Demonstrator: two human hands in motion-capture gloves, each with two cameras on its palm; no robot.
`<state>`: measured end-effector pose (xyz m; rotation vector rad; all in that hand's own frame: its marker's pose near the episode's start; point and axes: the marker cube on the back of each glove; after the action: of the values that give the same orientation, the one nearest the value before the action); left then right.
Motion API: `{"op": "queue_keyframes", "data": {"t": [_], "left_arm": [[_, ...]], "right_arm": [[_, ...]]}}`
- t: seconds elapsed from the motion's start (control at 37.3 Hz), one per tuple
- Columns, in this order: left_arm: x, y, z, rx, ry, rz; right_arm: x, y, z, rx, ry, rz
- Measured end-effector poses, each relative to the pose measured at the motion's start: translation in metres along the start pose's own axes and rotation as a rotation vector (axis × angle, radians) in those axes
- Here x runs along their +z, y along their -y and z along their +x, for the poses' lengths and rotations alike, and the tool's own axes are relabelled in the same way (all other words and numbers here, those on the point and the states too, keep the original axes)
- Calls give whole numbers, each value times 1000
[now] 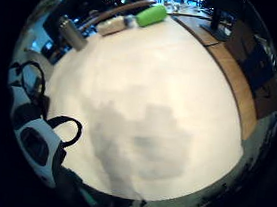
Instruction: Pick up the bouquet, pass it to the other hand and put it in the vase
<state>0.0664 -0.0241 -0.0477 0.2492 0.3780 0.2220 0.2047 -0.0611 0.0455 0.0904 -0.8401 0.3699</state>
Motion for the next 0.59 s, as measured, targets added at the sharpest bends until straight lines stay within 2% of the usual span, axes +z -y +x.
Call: {"op": "queue_keyframes", "data": {"t": [0.08,0.13,0.24,0.35,0.48,0.59], "left_arm": [[-9,12,13,48,-141,34],[-14,20,21,76,-240,35],[-20,39,42,145,-460,-8],[-15,60,62,220,-689,-95],[-2,86,83,281,-975,-240],[10,106,97,290,-1141,-334]], "right_arm": [[14,20,-15,-287,144,128],[25,29,-23,-372,234,142],[49,31,-41,-347,311,114],[71,22,-65,-401,448,32],[96,6,-95,-427,559,-55],[115,-6,-115,-477,621,-125]]}}
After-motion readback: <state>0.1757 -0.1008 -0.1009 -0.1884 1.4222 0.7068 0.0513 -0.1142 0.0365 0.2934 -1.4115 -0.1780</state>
